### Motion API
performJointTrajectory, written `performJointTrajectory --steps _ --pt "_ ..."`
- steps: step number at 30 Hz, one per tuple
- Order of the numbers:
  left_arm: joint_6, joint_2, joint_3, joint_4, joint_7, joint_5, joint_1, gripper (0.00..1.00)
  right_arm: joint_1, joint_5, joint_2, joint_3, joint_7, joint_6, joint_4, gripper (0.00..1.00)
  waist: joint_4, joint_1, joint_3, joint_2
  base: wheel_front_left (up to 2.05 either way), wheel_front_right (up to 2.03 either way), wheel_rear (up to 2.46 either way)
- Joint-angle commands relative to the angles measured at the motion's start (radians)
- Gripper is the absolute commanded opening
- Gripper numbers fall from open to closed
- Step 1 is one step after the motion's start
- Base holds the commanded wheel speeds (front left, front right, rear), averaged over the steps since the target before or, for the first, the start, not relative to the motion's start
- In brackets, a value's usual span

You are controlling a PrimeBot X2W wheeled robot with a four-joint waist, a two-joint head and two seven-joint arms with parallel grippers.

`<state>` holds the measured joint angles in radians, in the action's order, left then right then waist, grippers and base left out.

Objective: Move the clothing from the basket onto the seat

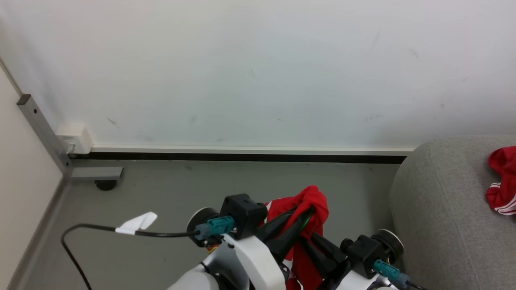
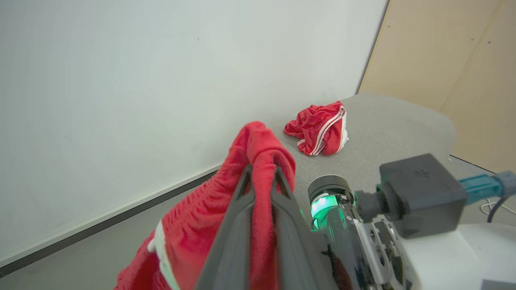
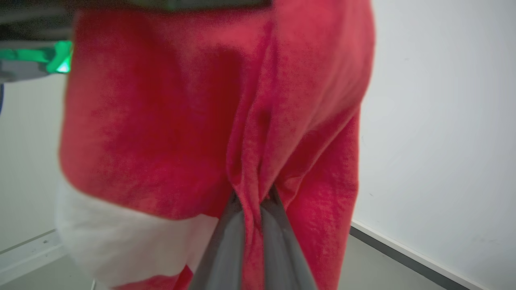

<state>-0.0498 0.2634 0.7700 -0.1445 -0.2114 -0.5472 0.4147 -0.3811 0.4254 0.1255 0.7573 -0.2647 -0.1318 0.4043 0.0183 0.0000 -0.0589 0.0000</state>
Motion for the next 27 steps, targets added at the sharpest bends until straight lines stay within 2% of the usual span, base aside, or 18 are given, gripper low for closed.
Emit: performJointTrajectory --steps 1,2,3,4,5,6,16,27 --pt "-0.004 0.007 -0.006 0.005 0.008 0.004 -0.014 0.00 -0.012 0.005 0.004 -0.006 0.001 0.002 -0.001 0.00 0.002 0.0000 0.002 0.0000 0.00 0.00 0.00" --pt "-0.011 0.012 -0.009 0.010 0.016 0.013 -0.012 0.00 -0.011 0.009 0.004 -0.009 0.001 0.002 -0.003 0.00 0.003 0.0000 0.003 0.0000 0.00 0.00 0.00" --pt "-0.012 0.015 -0.012 0.016 0.019 0.017 -0.014 0.20 -0.009 0.009 0.004 -0.015 0.001 0.002 -0.005 0.00 0.004 0.0000 0.004 0.0000 0.00 0.00 0.00" --pt "-0.017 0.017 -0.013 0.022 0.024 0.020 -0.016 0.49 -0.008 0.008 0.005 -0.022 0.001 0.002 -0.008 0.00 0.005 0.0000 0.005 0.0000 0.00 0.00 0.00" --pt "-0.020 0.021 -0.014 0.029 0.029 0.024 -0.018 0.98 -0.005 0.008 0.006 -0.030 0.001 0.002 -0.008 0.00 0.005 0.0000 0.007 0.0000 0.00 0.00 0.00" --pt "-0.022 0.024 -0.017 0.035 0.033 0.024 -0.020 1.00 -0.003 0.006 0.008 -0.043 0.001 0.002 -0.010 0.00 0.005 0.0000 0.008 0.0000 0.00 0.00 0.00" --pt "-0.026 0.036 -0.019 0.128 0.099 0.030 -0.053 1.00 0.023 -0.053 0.015 -0.207 0.000 0.002 -0.035 0.00 -0.002 0.0000 0.017 0.0000 0.00 0.00 0.00" --pt "-0.025 0.025 -0.019 0.168 0.133 0.019 -0.055 1.00 0.044 -0.075 0.024 -0.266 0.000 0.002 -0.067 0.00 -0.047 0.0000 0.027 0.0000 0.00 0.00 0.00"
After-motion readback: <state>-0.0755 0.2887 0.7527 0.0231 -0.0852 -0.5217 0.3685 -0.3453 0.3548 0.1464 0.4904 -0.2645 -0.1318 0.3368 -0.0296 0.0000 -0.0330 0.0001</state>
